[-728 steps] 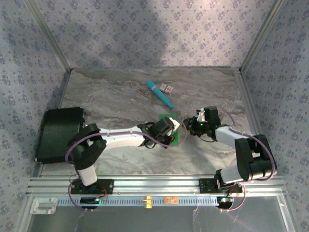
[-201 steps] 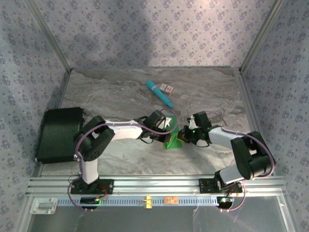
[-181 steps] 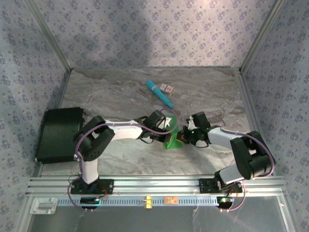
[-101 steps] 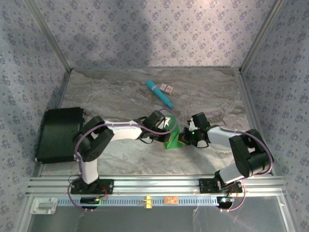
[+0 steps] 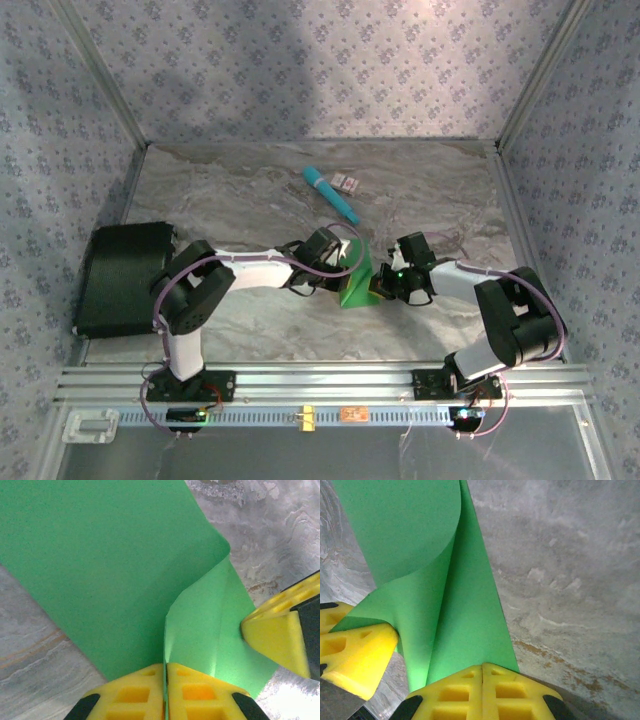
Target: Fold a paper plane with a square sheet of paper (pick it up from the middle)
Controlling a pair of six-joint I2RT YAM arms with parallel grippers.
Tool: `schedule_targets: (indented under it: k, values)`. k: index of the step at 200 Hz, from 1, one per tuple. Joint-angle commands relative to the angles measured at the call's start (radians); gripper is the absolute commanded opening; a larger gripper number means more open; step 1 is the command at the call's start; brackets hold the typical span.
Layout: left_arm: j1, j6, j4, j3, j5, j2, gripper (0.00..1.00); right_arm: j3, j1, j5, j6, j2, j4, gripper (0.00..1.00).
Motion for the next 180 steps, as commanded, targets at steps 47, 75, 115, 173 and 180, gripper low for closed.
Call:
schedule_targets:
  k: [47, 75, 115, 173, 180]
  values:
    - [0.006, 0.012, -0.008, 0.012, -0.007, -0.006, 0.10, -0.001, -0.011, 0.067, -0.018, 0.020, -0.079, 0.00]
    - [0.007, 0.010, -0.010, 0.012, -0.010, -0.001, 0.10, -0.001, -0.010, 0.067, -0.020, 0.019, -0.077, 0.00]
    - [0.012, 0.019, -0.011, 0.014, 0.000, 0.011, 0.10, -0.002, -0.010, 0.065, -0.020, 0.020, -0.075, 0.00]
    - [0.022, 0.020, 0.000, 0.019, 0.022, 0.029, 0.10, -0.001, -0.009, 0.064, -0.022, 0.020, -0.074, 0.00]
    - [0.022, 0.019, 0.004, 0.018, 0.029, 0.032, 0.10, -0.002, -0.010, 0.065, -0.022, 0.021, -0.073, 0.00]
